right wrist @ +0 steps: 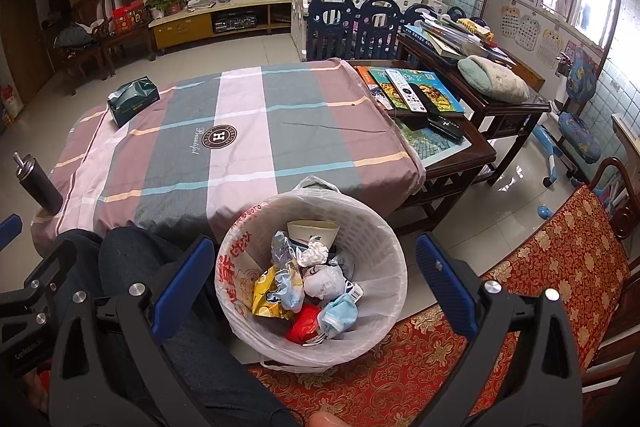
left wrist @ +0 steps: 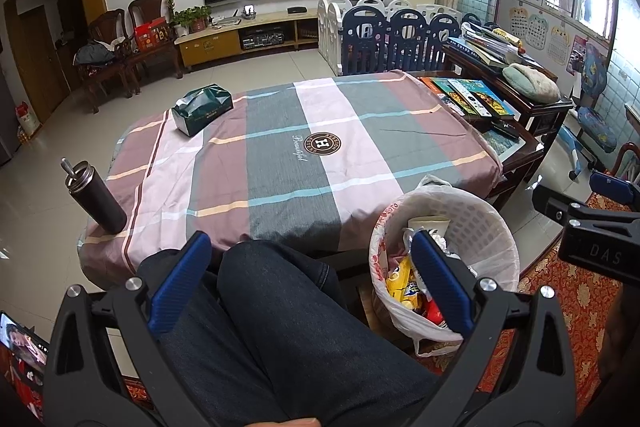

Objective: Collect trash

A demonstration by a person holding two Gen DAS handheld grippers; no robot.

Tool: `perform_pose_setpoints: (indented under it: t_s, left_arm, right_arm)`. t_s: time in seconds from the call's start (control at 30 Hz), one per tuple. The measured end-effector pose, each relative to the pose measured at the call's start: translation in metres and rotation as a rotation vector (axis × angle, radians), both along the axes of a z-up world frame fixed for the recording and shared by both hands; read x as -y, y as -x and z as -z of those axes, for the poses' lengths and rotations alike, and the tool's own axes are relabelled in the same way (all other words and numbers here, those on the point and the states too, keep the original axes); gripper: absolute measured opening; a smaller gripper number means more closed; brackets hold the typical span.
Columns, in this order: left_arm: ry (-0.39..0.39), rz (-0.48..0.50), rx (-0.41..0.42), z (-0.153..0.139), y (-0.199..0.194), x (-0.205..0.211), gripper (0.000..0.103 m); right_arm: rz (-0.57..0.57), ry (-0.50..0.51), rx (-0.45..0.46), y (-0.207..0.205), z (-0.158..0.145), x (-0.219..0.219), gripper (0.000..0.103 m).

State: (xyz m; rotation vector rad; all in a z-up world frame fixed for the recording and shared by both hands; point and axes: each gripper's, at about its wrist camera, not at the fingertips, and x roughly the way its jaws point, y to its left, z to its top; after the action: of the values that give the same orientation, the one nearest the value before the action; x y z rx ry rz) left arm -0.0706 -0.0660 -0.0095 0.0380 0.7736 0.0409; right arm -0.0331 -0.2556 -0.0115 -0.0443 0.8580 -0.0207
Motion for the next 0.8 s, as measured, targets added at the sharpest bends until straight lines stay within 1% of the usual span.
perform_pose_setpoints:
  t_s: [0.33, 0.8]
  left_arm:
    - [0.004, 0.001, -0.001, -0.0001, -0.0005, -0.0011, 0.1]
    - [0.012, 0.009, -0.01, 0.0002, -0.0002, 0.0021, 0.1]
  right_arm:
    - [0.002, 0.011, 0.008, -0.0013, -0.0012, -0.0013, 0.099]
    - [0.009, 0.006, -0.002, -0.0026, -0.0001, 0.001, 0.099]
